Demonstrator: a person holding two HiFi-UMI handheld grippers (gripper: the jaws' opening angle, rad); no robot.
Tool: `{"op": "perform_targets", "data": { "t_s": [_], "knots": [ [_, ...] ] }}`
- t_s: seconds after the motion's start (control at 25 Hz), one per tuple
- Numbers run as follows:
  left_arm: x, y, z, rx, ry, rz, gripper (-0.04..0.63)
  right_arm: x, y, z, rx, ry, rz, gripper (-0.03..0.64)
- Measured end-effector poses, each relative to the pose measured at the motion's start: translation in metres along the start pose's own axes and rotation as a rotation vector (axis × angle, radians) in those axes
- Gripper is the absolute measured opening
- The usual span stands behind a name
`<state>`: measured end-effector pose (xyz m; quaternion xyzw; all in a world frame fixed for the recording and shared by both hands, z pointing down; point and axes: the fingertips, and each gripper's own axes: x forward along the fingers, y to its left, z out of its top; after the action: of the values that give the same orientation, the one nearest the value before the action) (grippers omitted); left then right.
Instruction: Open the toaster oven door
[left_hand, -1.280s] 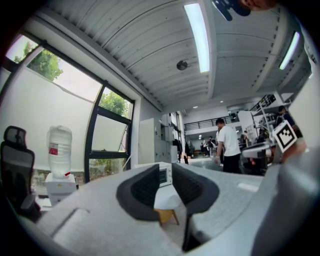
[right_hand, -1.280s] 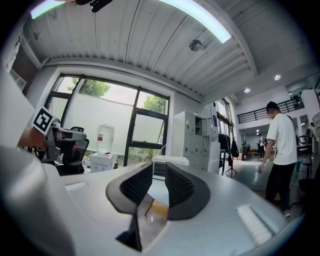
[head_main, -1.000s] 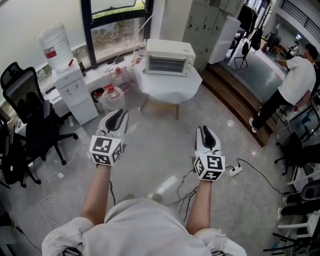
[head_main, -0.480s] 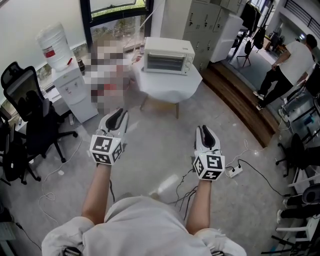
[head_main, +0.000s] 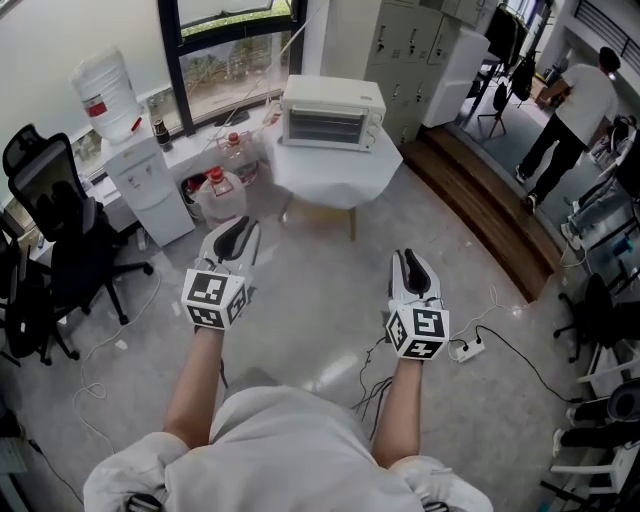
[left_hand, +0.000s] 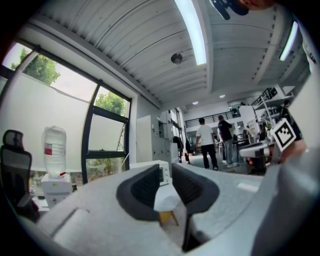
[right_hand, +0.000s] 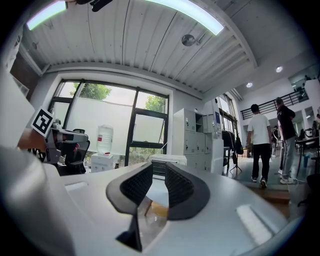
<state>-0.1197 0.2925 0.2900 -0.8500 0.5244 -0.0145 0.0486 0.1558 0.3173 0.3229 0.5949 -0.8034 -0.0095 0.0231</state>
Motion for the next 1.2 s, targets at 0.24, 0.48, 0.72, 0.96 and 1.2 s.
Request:
{"op": "perform_targets", "data": {
  "t_s": [0.24, 0.48, 0.72, 0.96, 1.2],
  "knots": [
    [0.029, 0.000, -0.004, 0.002, -0.002, -0.007, 0.074, 0.021, -0.021, -0.004, 0.013, 0.001, -0.006, 0.062],
    [0.063, 0.008, -0.019, -0.008, 0.003, -0.015, 0.074, 0.052, -0.032, -0.014, -0.014, 0.013, 0.004, 0.062],
    [0.113, 0.036, -0.035, -0.033, 0.021, -0.032, 0.074, 0.104, -0.042, -0.017, -0.024, 0.034, -0.006, 0.063],
    [0.178, 0.076, -0.047, -0.042, 0.047, -0.064, 0.074, 0.175, -0.053, -0.019, -0.002, 0.045, -0.022, 0.063],
    [0.244, 0.136, -0.051, -0.038, 0.061, -0.075, 0.074, 0.265, -0.052, -0.014, 0.005, 0.051, -0.017, 0.063]
  ]
}}
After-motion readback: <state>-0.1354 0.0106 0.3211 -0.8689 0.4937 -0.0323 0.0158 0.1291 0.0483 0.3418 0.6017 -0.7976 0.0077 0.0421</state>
